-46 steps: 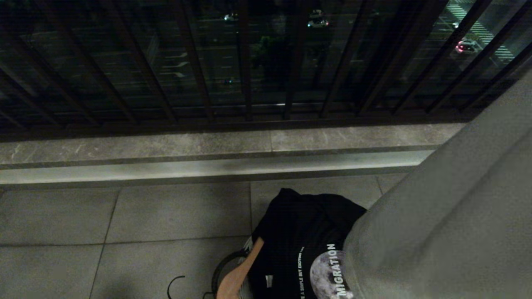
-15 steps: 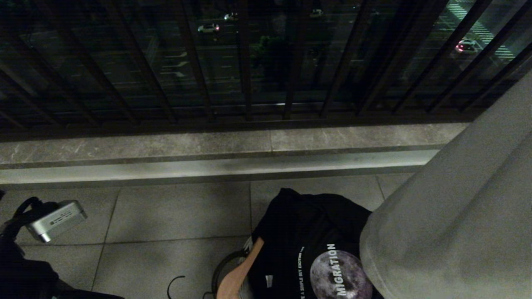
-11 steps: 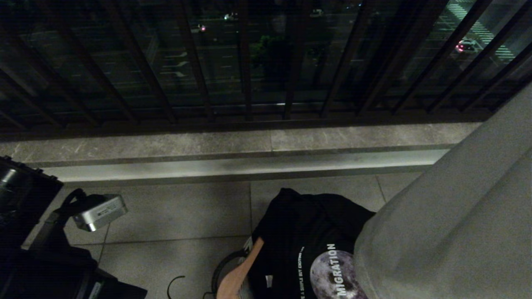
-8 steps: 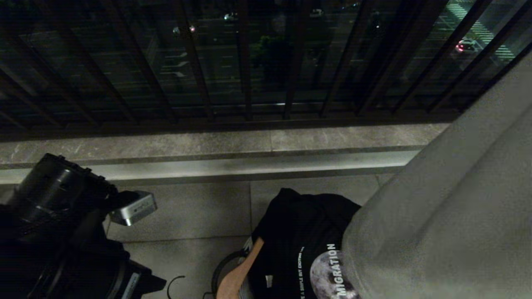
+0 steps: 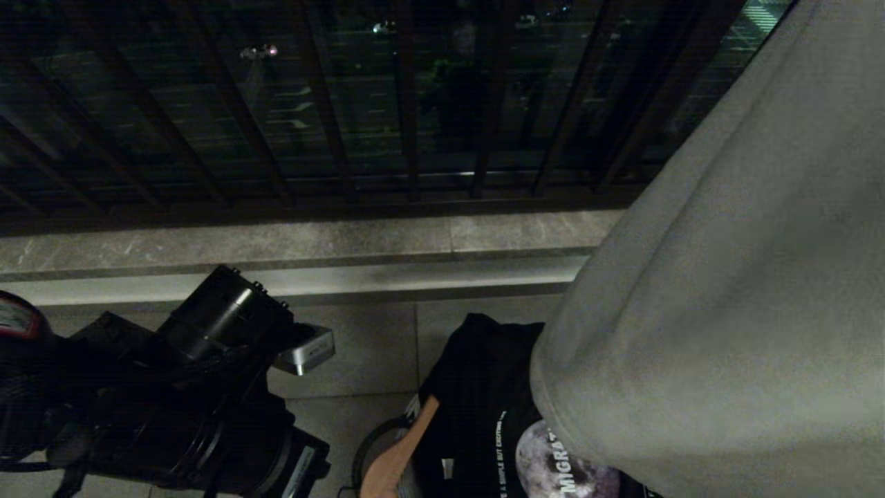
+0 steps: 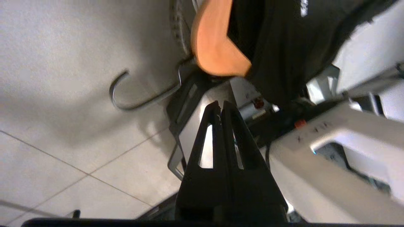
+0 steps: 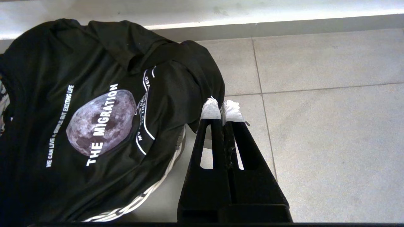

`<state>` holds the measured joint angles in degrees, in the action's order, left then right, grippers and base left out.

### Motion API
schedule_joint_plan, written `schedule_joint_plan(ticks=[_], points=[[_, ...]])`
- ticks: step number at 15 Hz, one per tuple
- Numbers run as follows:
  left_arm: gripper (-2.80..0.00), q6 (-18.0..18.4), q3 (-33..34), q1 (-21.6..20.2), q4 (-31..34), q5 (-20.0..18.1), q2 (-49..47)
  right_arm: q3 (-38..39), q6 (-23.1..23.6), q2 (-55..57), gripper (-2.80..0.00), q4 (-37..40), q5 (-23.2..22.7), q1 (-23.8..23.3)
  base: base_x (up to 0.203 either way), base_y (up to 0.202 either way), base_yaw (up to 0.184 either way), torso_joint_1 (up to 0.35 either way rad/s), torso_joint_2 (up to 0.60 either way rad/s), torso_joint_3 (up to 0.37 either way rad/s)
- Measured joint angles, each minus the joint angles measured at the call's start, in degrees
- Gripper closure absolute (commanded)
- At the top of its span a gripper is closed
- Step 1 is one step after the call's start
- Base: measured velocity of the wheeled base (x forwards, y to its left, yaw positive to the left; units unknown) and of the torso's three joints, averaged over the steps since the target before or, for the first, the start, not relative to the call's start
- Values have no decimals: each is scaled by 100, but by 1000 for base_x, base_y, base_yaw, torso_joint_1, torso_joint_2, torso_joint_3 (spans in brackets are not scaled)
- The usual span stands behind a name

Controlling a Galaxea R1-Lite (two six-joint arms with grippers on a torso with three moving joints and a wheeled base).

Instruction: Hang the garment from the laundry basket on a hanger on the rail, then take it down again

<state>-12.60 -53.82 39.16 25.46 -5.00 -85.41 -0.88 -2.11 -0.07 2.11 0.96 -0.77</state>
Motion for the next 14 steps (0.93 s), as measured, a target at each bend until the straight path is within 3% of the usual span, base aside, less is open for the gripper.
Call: schedule_joint_plan(ticks=[3, 10, 12, 14], points=[[0, -541, -2, 457, -69, 312, -379, 0, 0, 0, 0, 0, 0, -2, 0, 0, 0, 0, 0, 0], [0, -3352, -100, 1421, -196, 676, -1220, 0, 0, 0, 0, 0, 0, -2, 0, 0, 0, 0, 0, 0], [0, -4007, -133, 1715, -132, 735, -1280, 0, 0, 0, 0, 0, 0, -2, 0, 0, 0, 0, 0, 0], [0, -4341, -188, 1834, 46, 755, -1354, 0, 0, 0, 0, 0, 0, -2, 0, 0, 0, 0, 0, 0]])
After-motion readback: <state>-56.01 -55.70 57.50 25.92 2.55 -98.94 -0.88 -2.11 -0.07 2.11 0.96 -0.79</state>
